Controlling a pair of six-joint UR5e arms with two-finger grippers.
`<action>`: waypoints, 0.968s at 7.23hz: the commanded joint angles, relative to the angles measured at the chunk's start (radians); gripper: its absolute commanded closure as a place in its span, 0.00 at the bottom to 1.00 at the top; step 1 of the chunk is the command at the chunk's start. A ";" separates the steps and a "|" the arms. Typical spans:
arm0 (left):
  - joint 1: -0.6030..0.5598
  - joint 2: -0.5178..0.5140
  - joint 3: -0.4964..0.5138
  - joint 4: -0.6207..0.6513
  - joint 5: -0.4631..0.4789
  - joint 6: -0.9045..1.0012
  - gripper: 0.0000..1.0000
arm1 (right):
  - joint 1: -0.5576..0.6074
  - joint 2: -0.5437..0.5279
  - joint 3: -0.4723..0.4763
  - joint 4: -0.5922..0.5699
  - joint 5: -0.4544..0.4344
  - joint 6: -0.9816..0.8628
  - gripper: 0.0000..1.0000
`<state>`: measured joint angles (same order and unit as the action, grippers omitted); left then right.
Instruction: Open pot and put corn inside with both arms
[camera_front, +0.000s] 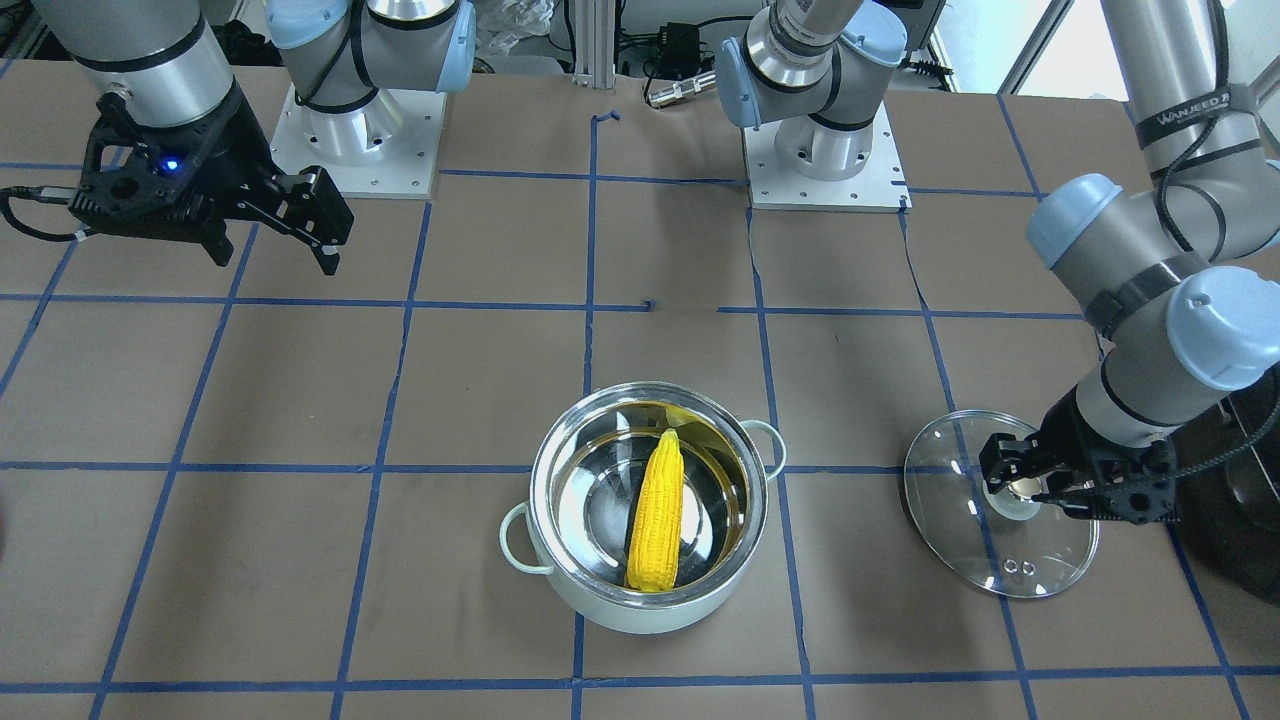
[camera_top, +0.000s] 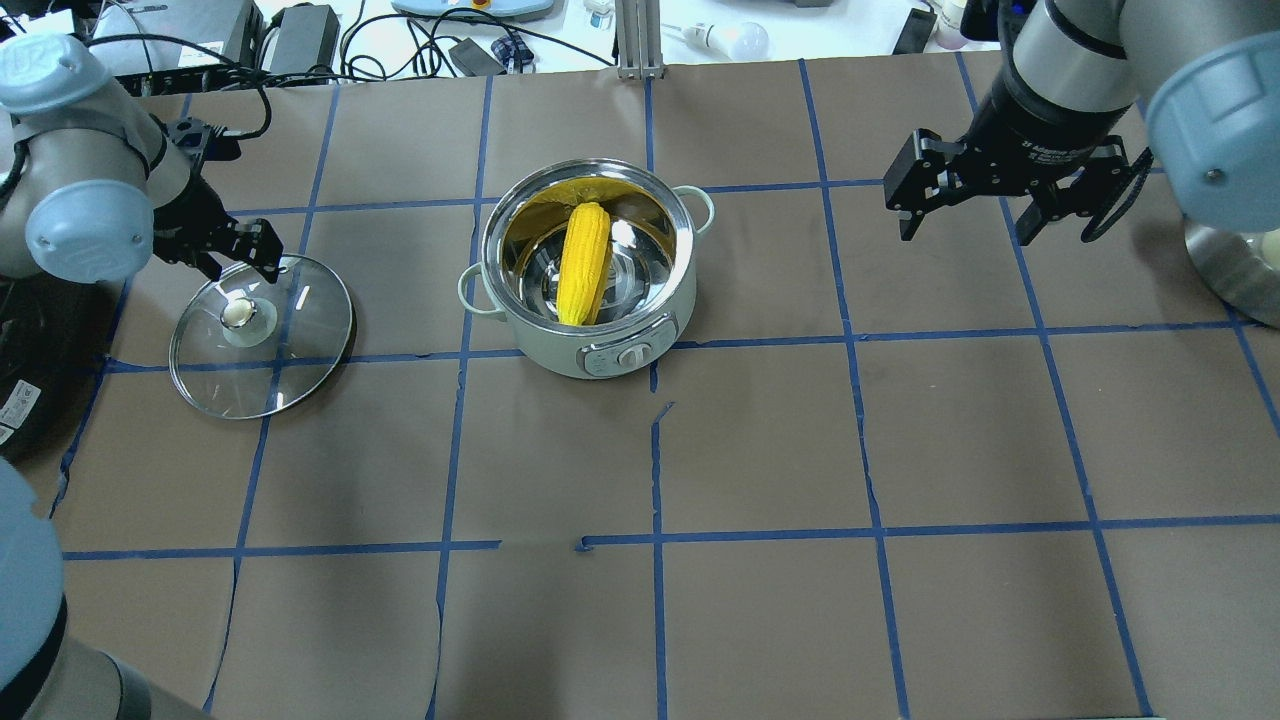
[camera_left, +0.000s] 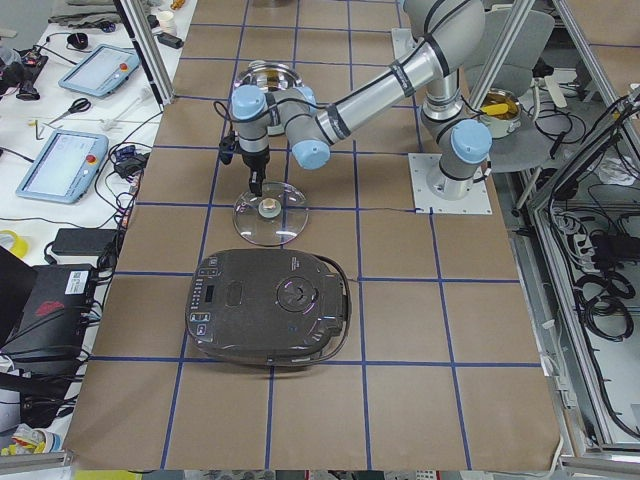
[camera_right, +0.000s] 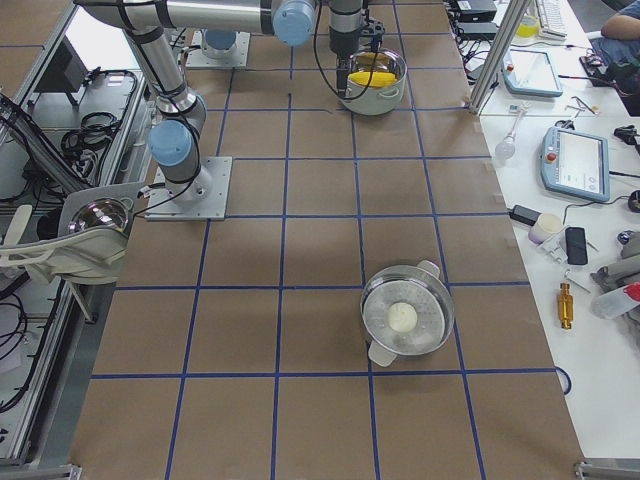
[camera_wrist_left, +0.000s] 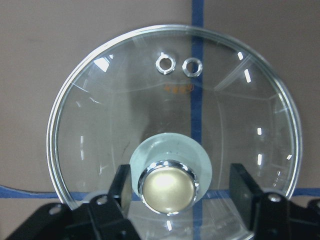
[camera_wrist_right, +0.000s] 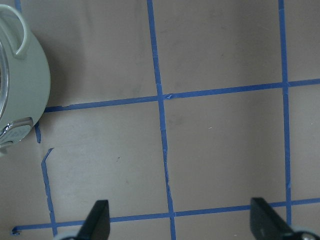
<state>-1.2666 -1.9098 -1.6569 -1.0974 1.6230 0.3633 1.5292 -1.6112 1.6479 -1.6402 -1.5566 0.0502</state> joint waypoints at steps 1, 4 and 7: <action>-0.143 0.131 0.142 -0.279 -0.005 -0.165 0.33 | 0.008 -0.010 0.003 0.013 0.003 -0.003 0.00; -0.342 0.283 0.189 -0.400 0.000 -0.416 0.23 | 0.008 -0.010 0.001 0.014 0.004 -0.010 0.00; -0.353 0.360 0.181 -0.482 -0.070 -0.425 0.03 | 0.008 -0.009 0.003 0.014 0.000 -0.010 0.00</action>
<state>-1.6151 -1.5755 -1.4747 -1.5500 1.5942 -0.0559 1.5370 -1.6201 1.6500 -1.6260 -1.5552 0.0403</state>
